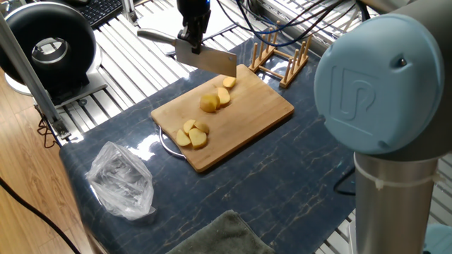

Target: Chop the potatoes

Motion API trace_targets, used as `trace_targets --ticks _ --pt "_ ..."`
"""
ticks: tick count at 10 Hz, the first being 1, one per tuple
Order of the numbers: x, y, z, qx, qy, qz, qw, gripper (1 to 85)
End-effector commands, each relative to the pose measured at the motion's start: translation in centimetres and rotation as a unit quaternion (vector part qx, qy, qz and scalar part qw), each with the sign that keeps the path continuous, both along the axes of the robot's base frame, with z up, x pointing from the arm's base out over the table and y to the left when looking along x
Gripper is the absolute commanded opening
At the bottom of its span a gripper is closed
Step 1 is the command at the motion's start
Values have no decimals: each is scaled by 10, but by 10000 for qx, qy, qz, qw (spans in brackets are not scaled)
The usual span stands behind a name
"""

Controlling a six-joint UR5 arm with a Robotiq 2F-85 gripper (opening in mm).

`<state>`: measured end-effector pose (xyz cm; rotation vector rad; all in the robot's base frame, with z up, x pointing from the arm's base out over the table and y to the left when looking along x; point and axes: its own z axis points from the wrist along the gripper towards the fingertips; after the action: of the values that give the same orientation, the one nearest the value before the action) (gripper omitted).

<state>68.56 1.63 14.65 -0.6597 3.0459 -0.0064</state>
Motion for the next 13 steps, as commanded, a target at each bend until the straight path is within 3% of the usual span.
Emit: trace_targets --ticks 1,9,13 --pt "8 -7 -12 89 -130 111 9998 10" --pt "16 -29 -20 121 -225 500 9984 10" --pt "9 -47 -28 182 -309 695 9969 10"
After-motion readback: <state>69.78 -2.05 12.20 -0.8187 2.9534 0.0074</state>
